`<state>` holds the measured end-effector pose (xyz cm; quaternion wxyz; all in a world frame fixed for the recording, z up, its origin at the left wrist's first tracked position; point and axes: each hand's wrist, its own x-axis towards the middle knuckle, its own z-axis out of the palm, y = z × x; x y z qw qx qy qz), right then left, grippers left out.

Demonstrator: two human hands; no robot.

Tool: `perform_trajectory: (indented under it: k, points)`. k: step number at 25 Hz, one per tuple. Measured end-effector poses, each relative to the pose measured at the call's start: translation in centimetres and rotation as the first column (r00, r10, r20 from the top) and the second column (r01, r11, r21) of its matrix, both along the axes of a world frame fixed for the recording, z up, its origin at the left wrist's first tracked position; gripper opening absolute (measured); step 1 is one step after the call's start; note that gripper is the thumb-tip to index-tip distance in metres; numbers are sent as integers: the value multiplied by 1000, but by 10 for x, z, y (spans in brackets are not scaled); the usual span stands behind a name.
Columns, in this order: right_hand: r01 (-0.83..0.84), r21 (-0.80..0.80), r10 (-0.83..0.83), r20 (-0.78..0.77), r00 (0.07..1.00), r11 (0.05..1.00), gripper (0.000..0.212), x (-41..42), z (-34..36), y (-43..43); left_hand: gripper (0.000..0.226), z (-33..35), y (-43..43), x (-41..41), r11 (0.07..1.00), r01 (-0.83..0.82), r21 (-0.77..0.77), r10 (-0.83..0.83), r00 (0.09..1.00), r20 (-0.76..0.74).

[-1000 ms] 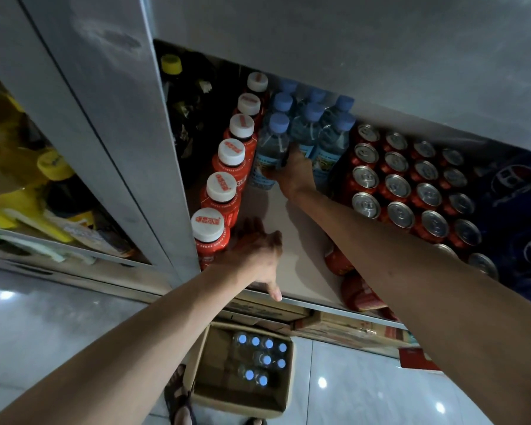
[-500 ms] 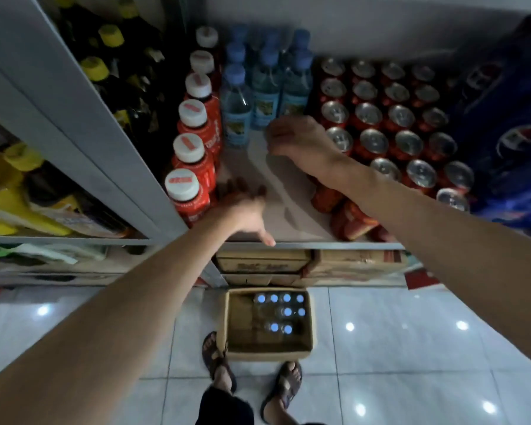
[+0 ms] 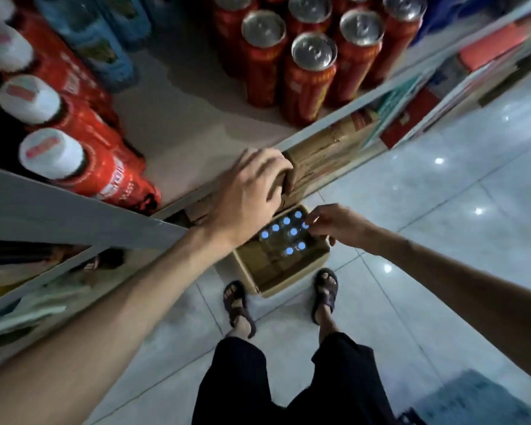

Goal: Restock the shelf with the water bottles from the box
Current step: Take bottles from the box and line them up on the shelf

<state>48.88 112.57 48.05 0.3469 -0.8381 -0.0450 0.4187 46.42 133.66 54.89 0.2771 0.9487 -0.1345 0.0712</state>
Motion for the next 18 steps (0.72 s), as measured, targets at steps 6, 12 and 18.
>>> perform_trajectory:
  k: [6,12,18]
  points:
    - [223,-91,-233,-127,964,971,6,-50,-155,-9,56,-175,-10,-35,990,-130,49,121,637,-761]
    - [329,-165,-351,-133,927,930,21,-77,-351,-23,83,-414,-9,-65,861,-441,254,344,137,-929]
    - [121,-312,-90,114,989,942,50,-108,-527,-16,83,-591,-7,-121,726,-582,365,437,-20,-899]
